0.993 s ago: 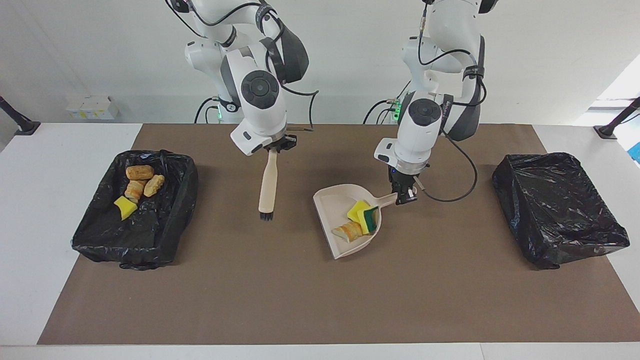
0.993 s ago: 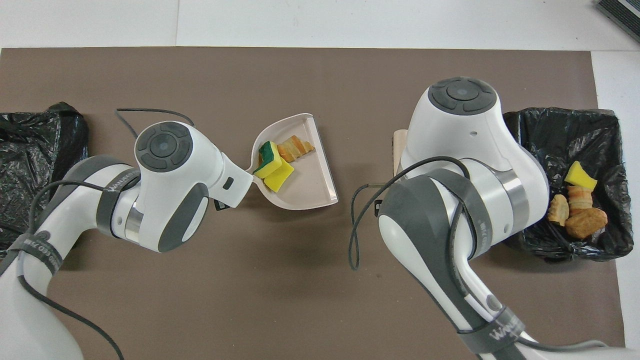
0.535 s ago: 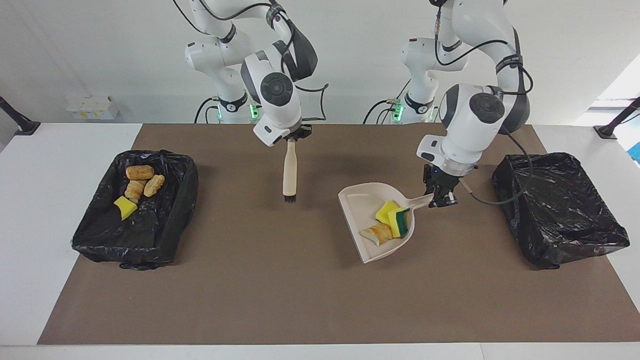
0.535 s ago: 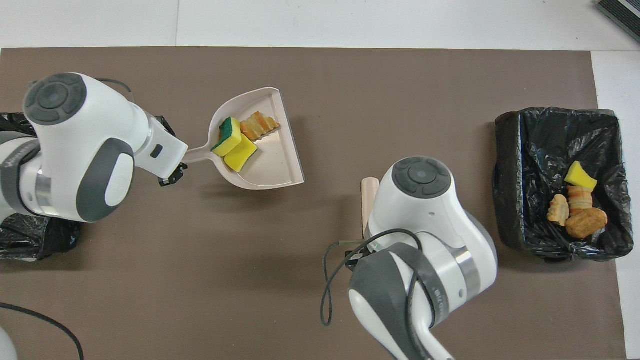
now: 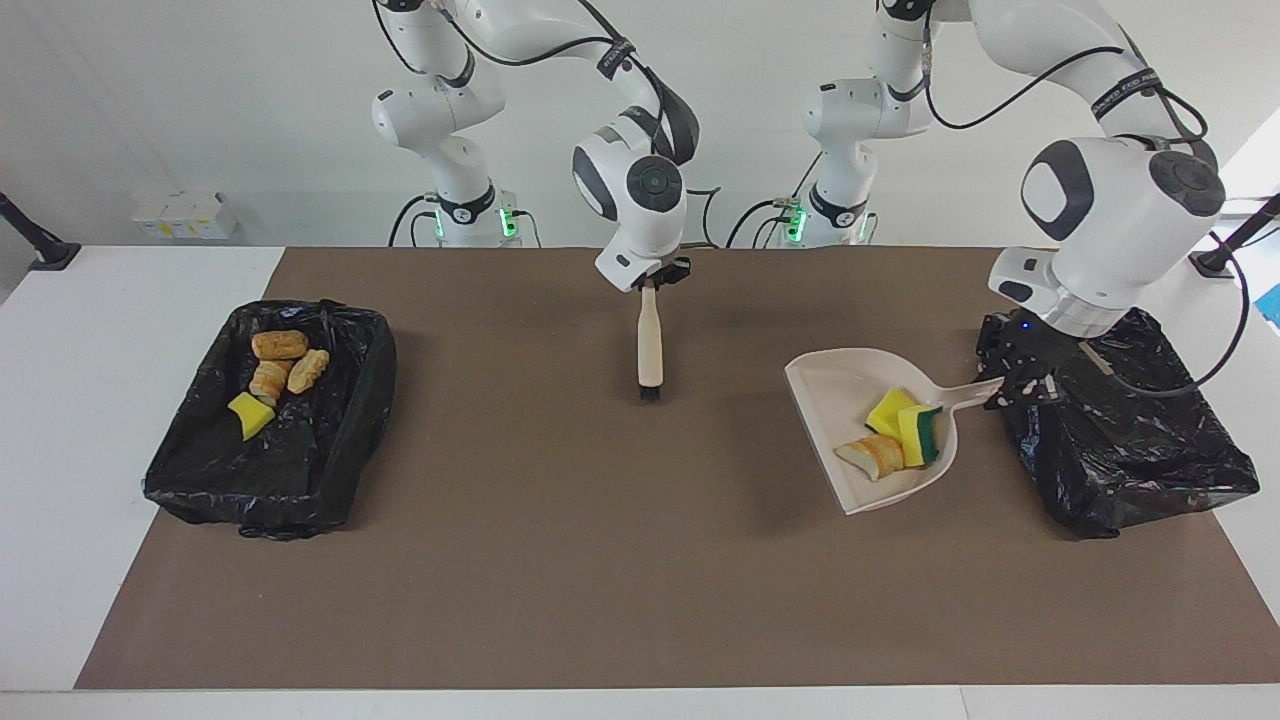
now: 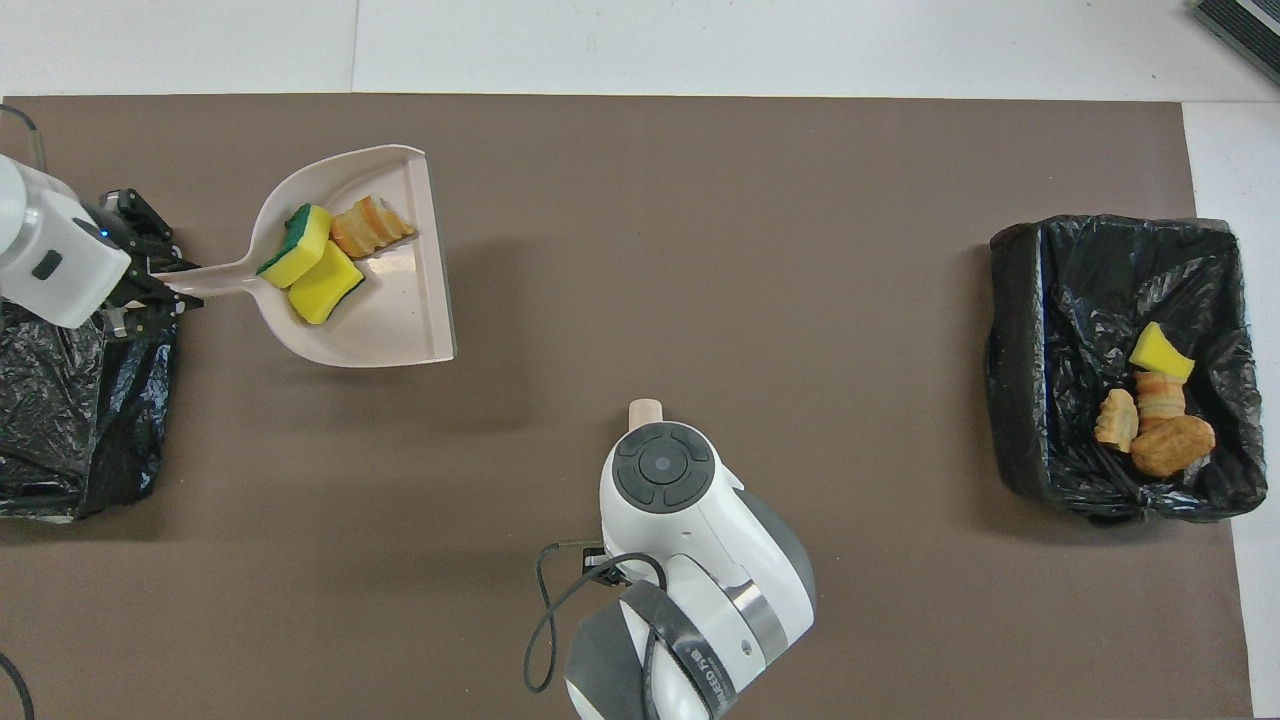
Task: Sweep and dump trash in bin
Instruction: 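Carry the dustpan toward the bin with the left gripper while the right gripper withdraws, then tip the dustpan over the bin nearest the left arm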
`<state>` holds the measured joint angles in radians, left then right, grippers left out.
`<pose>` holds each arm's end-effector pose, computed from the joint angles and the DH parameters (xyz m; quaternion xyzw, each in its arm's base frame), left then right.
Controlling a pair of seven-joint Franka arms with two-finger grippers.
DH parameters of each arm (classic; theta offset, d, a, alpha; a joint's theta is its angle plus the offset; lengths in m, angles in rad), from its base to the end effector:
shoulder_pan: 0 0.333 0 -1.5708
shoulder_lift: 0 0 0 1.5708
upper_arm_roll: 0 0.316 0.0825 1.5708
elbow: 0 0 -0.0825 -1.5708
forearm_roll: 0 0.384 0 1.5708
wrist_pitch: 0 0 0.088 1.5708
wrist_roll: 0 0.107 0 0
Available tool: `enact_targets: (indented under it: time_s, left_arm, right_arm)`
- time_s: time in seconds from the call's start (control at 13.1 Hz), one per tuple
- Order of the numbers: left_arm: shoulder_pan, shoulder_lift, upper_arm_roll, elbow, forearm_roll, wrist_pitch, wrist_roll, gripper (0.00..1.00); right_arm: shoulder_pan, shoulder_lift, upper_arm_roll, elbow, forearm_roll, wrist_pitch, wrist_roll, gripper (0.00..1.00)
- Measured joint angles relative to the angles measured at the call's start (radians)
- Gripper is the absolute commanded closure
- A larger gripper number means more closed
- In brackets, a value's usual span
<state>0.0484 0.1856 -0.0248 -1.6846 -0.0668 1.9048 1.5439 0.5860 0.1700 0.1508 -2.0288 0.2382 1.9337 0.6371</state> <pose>0.6223 0.0109 0.4902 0.7315 -0.6808 0.0363 0.0119 0.3990 0.3818 0.3483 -0.9844 0.0067 0.1755 0.0076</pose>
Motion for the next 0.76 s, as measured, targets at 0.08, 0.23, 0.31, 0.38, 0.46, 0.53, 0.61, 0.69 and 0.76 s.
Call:
enact_targets:
  time_s: [0.08,0.23,0.31,0.38,0.46,0.53,0.61,0.69,0.76]
  left_arm:
    - [0.037,0.000,0.001,0.001,-0.001,-0.007,0.052,1.00]
    - [0.127,0.001,0.001,0.007,-0.009,-0.043,0.113,1.00]
    - [0.172,0.001,0.001,0.021,-0.012,-0.066,0.152,1.00]
    - [0.216,0.001,0.001,0.047,-0.013,-0.097,0.204,1.00]
    - [0.251,0.001,0.002,0.075,-0.014,-0.126,0.247,1.00]
    - [0.285,0.001,0.003,0.100,-0.014,-0.151,0.284,1.00]
    - [0.318,0.002,0.004,0.123,-0.014,-0.170,0.319,1.00]
    - [0.351,0.002,0.006,0.147,-0.010,-0.184,0.348,1.00]
    - [0.375,0.003,0.008,0.171,0.012,-0.195,0.366,1.00]
  right_arm:
    - [0.001,0.002,0.000,0.000,0.000,0.018,-0.001,1.00]
    - [0.002,0.003,0.000,0.000,0.000,0.034,-0.002,1.00]
    - [0.002,0.004,0.000,-0.002,0.001,0.034,-0.003,1.00]
    - [0.004,0.006,0.000,-0.008,0.001,0.034,-0.003,1.00]
    - [0.006,0.009,0.000,-0.017,0.001,0.036,-0.003,1.00]
    - [0.011,0.011,0.000,-0.025,0.001,0.042,-0.009,0.97]
    - [0.015,0.012,0.000,-0.035,0.001,0.052,-0.025,0.93]
    - [0.018,0.012,0.000,-0.046,0.001,0.061,-0.041,0.87]
    - [0.020,0.012,0.000,-0.051,0.001,0.073,-0.048,0.81]
